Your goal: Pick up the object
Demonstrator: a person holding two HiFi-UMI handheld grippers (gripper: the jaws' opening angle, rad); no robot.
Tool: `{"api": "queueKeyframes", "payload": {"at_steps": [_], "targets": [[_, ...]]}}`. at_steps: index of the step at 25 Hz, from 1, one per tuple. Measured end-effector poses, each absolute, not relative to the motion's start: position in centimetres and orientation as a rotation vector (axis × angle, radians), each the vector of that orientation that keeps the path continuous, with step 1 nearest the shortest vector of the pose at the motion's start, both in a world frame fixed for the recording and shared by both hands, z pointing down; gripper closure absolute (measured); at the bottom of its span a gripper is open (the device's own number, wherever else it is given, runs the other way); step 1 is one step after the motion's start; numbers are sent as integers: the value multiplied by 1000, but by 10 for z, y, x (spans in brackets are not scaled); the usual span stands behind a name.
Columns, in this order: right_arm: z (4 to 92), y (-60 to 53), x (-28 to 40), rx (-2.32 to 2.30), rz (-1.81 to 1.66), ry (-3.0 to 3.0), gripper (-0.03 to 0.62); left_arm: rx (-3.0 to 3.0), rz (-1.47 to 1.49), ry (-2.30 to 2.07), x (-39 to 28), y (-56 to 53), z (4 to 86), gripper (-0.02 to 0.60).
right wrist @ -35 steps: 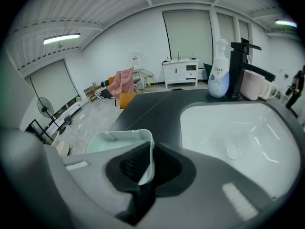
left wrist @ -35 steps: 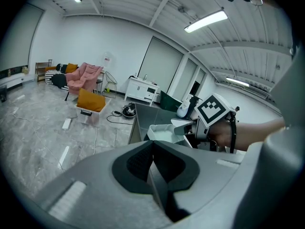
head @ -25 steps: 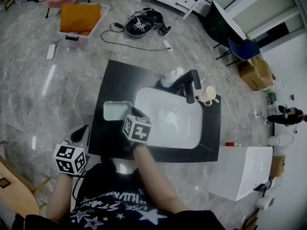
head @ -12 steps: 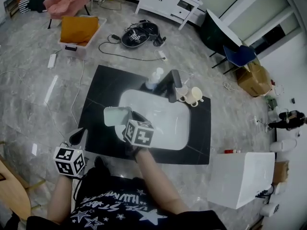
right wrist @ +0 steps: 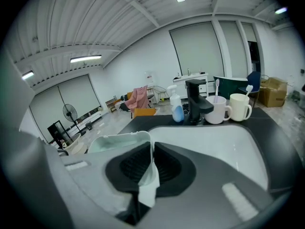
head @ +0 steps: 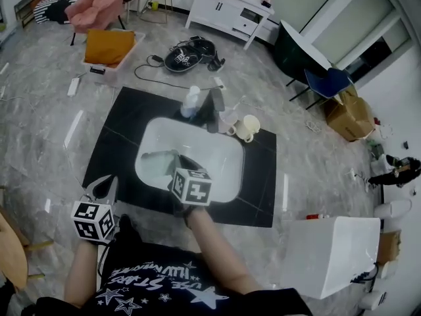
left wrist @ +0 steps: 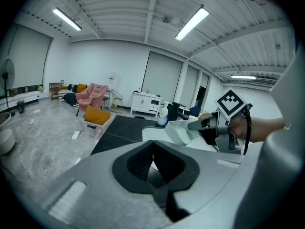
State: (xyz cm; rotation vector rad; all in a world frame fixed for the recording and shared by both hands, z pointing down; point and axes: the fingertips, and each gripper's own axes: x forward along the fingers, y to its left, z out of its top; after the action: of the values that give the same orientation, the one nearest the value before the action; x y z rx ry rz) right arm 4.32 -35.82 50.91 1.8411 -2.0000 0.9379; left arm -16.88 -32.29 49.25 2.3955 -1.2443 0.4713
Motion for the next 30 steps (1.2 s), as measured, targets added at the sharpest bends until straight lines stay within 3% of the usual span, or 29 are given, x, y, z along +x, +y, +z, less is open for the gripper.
{"api": "queueKeyframes", "payload": {"at_steps": [19,30], "targets": [[515,-198,123,1624,888,-2163,576,2272,427,-1498,-98,-136,483,572],[528,-149,114,1558,900,-2171,576,2192,390,-1521,-100,-65,492,572]]}}
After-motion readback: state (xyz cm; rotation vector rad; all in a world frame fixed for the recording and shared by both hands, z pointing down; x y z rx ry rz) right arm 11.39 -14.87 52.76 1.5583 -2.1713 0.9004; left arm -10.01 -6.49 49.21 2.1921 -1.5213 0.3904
